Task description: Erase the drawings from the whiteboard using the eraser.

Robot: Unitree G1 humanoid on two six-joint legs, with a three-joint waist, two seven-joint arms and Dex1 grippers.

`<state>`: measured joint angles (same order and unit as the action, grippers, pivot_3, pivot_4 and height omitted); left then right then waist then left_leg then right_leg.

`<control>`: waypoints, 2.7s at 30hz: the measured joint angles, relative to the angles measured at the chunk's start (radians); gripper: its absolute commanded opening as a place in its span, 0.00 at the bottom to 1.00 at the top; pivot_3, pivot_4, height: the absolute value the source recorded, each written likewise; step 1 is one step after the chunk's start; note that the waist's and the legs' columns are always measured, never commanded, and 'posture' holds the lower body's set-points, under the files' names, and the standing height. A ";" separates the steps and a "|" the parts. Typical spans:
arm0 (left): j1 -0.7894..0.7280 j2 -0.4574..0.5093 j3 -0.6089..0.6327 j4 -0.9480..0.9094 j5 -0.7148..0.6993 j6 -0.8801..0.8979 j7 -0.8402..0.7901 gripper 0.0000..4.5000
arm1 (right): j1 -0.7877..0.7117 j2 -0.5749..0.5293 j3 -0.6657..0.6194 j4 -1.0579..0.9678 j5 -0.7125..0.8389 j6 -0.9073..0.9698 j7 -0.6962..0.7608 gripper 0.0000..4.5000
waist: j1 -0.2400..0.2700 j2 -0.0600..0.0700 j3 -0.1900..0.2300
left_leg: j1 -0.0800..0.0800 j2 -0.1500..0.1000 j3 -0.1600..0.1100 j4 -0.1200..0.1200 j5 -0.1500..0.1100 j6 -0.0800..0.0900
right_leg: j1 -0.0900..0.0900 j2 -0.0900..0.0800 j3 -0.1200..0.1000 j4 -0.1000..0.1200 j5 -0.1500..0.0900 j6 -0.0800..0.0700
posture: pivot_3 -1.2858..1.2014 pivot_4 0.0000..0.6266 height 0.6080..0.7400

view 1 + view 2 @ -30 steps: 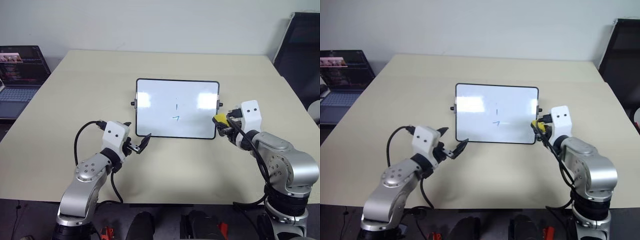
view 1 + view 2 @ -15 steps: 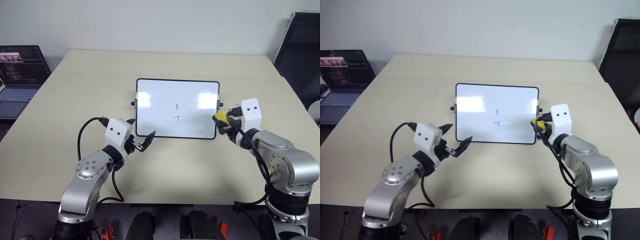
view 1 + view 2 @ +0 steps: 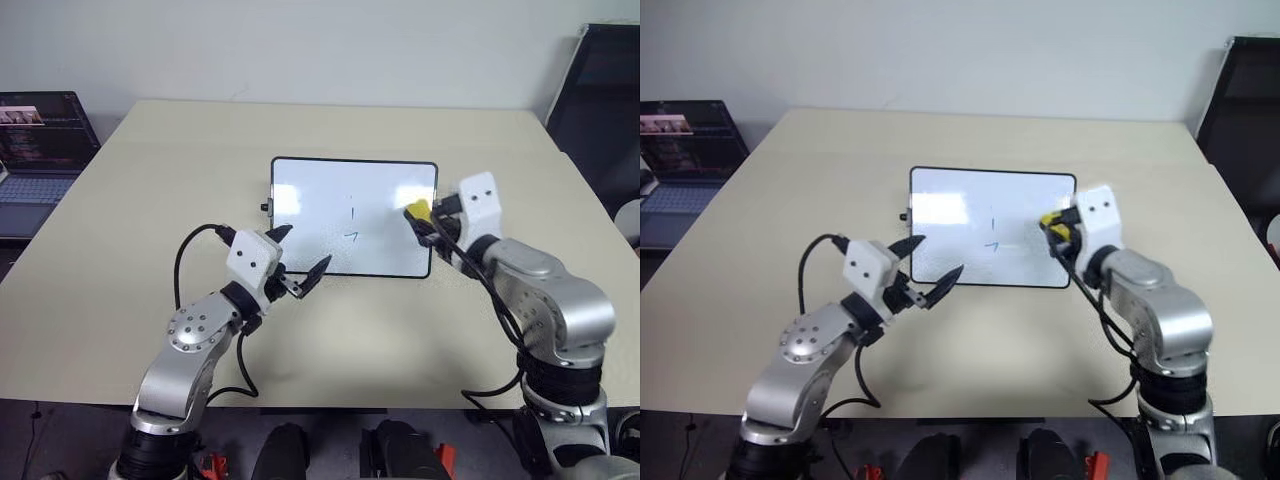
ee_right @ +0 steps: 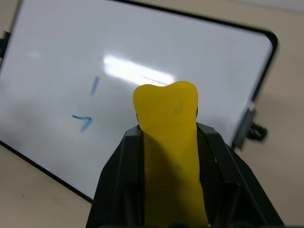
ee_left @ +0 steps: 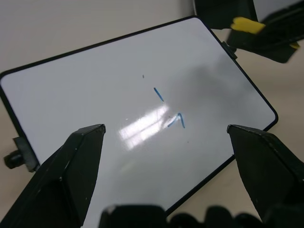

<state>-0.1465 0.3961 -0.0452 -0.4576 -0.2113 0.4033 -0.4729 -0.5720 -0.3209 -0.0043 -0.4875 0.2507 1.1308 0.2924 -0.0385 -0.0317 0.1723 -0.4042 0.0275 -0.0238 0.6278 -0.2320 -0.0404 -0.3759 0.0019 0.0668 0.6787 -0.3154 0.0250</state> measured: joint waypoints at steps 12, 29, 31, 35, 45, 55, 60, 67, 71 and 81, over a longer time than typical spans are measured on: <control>-0.013 0.002 -0.029 0.041 0.037 -0.036 -0.009 1.00 | -0.062 -0.010 0.272 0.385 -0.152 -0.449 0.116 0.25 | 0.003 0.000 0.000 | 0.000 0.000 0.000 0.000 0.000 0.000 | 0.000 -0.001 0.000 0.000 0.000 0.000 | 0.52 0.24 1.00; -0.018 -0.006 -0.034 0.042 0.054 -0.037 0.001 1.00 | -0.205 0.068 0.275 0.645 -0.233 -0.613 0.125 0.25 | 0.005 0.000 0.000 | 0.000 0.000 0.000 0.001 0.000 0.000 | 0.000 -0.001 0.000 0.001 0.000 0.000 | 0.52 0.24 1.00; -0.018 -0.007 -0.035 0.042 0.054 -0.037 0.002 1.00 | -0.229 0.068 0.256 0.688 -0.246 -0.636 0.110 0.25 | 0.005 0.000 0.000 | 0.000 0.000 0.000 0.001 0.000 0.000 | 0.000 -0.001 0.000 0.001 0.000 0.000 | 0.52 0.24 1.00; -0.018 -0.011 -0.039 0.041 0.054 -0.035 0.003 1.00 | -0.276 0.072 0.245 0.761 -0.271 -0.689 0.081 0.25 | 0.004 0.000 0.000 | 0.000 0.001 0.000 0.001 0.000 0.000 | 0.000 -0.001 0.000 0.001 0.000 0.000 | 0.52 0.24 1.00; -0.018 -0.010 -0.035 0.039 0.054 -0.022 0.005 1.00 | -0.291 0.067 0.250 0.803 -0.318 -0.742 0.108 0.25 | 0.004 0.000 0.000 | 0.001 0.001 0.000 0.001 0.000 0.000 | 0.000 -0.001 0.000 0.002 0.000 0.000 | 0.52 0.24 1.00; -0.018 -0.005 -0.024 0.036 0.053 -0.015 0.006 1.00 | -0.179 0.047 0.321 0.678 -0.369 -0.710 0.191 0.25 | 0.005 0.000 0.000 | 0.003 0.000 0.000 0.001 0.000 0.000 | 0.002 -0.001 0.000 0.002 0.000 0.000 | 0.52 0.24 1.00; -0.018 -0.006 -0.023 0.035 0.053 -0.013 0.009 1.00 | -0.143 0.021 0.335 0.623 -0.389 -0.684 0.222 0.25 | 0.005 0.000 0.000 | 0.003 0.000 0.000 0.001 0.000 0.000 | 0.003 -0.001 0.000 0.002 0.000 0.000 | 0.52 0.24 1.00; -0.018 -0.006 -0.024 0.034 0.053 -0.011 0.015 1.00 | -0.117 0.016 0.338 0.590 -0.389 -0.657 0.231 0.25 | 0.005 0.000 0.000 | 0.003 0.000 0.000 0.002 0.000 0.000 | 0.003 -0.001 0.000 0.002 0.000 0.000 | 0.52 0.24 1.00; -0.018 -0.008 -0.025 0.035 0.052 -0.011 0.023 1.00 | -0.149 0.026 0.338 0.629 -0.388 -0.662 0.227 0.25 | 0.004 0.000 0.000 | 0.004 0.000 0.000 0.002 0.000 0.000 | 0.003 -0.001 0.000 0.003 0.001 0.000 | 0.52 0.24 1.00; -0.019 -0.010 -0.028 0.034 0.052 0.004 0.023 1.00 | -0.251 0.049 0.290 0.748 -0.387 -0.696 0.164 0.25 | 0.005 0.000 0.000 | 0.004 0.000 0.000 0.002 0.001 0.000 | 0.004 -0.001 0.000 0.003 0.001 0.000 | 0.52 0.24 1.00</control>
<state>-0.1655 0.3858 -0.0730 -0.4240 -0.1595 0.4068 -0.4495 -0.8231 -0.2723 0.2856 0.2602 -0.1360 0.4352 0.4563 -0.0338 -0.0319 0.1723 -0.3999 0.0279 -0.0238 0.6302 -0.2313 -0.0401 -0.3721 0.0006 0.0666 0.6819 -0.3141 0.0248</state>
